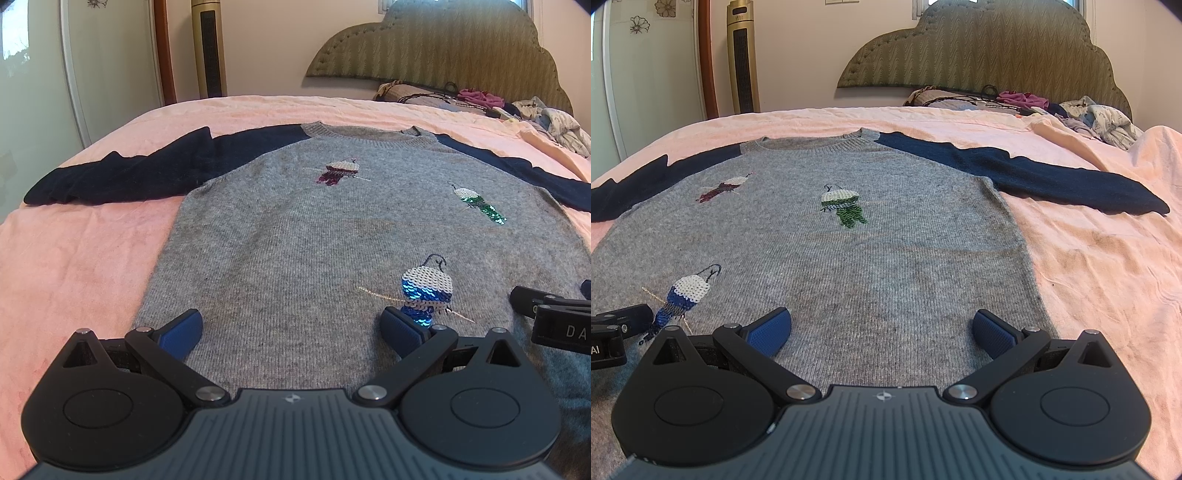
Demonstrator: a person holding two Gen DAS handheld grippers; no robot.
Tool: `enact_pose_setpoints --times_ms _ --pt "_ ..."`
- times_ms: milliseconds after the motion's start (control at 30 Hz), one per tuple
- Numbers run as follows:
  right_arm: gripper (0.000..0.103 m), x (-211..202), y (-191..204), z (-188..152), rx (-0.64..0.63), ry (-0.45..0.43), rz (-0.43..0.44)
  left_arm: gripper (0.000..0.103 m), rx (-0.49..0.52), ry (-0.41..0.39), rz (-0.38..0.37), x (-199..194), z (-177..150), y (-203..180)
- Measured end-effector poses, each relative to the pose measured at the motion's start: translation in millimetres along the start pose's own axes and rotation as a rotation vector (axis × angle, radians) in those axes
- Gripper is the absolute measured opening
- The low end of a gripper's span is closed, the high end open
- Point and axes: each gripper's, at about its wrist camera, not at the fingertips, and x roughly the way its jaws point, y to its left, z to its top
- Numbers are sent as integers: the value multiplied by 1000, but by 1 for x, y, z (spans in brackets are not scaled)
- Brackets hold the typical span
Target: Fold small clothes
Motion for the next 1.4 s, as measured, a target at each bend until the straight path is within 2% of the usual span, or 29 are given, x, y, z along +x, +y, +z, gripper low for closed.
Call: enact_pose_setpoints --times_ms 233,333,400,467,567,667,767,867,1000,1067,1233,1333,1400 --pt "103 -2 1 -2 1 0 3 103 2 -1 1 0 0 0" --pt "103 -5 -1 -1 4 3 31 103 1 -2 1 0 0 0" --pt "103 -9 -9 1 7 5 92 103 1 -1 0 0 0 0" --pt "103 -20 -26 8 58 -32 199 103 1 -2 0 0 0 0" --pt "103 -41 -70 27 177 -158 312 103 1 -2 0 0 0 0" --pt "103 -46 -138 53 324 -263 335 103 1 -2 0 0 0 0" --pt "103 -24 -224 74 527 -260 331 103 1 -2 0 0 0 0" --pt "102 5 -307 80 760 -266 271 103 1 -3 -1 -1 1 0" --pt "88 45 -381 72 976 -239 185 103 0 -3 -1 -1 1 0" --pt "88 64 -399 63 1046 -209 175 103 1 -3 0 -1 0 0" --pt "80 84 -420 59 1067 -238 130 103 0 -3 -1 0 1 0" --pt "64 92 -421 59 1043 -218 90 103 0 -3 -1 0 1 0" --pt "33 93 -423 58 1038 -206 45 103 0 -3 -2 0 1 0"
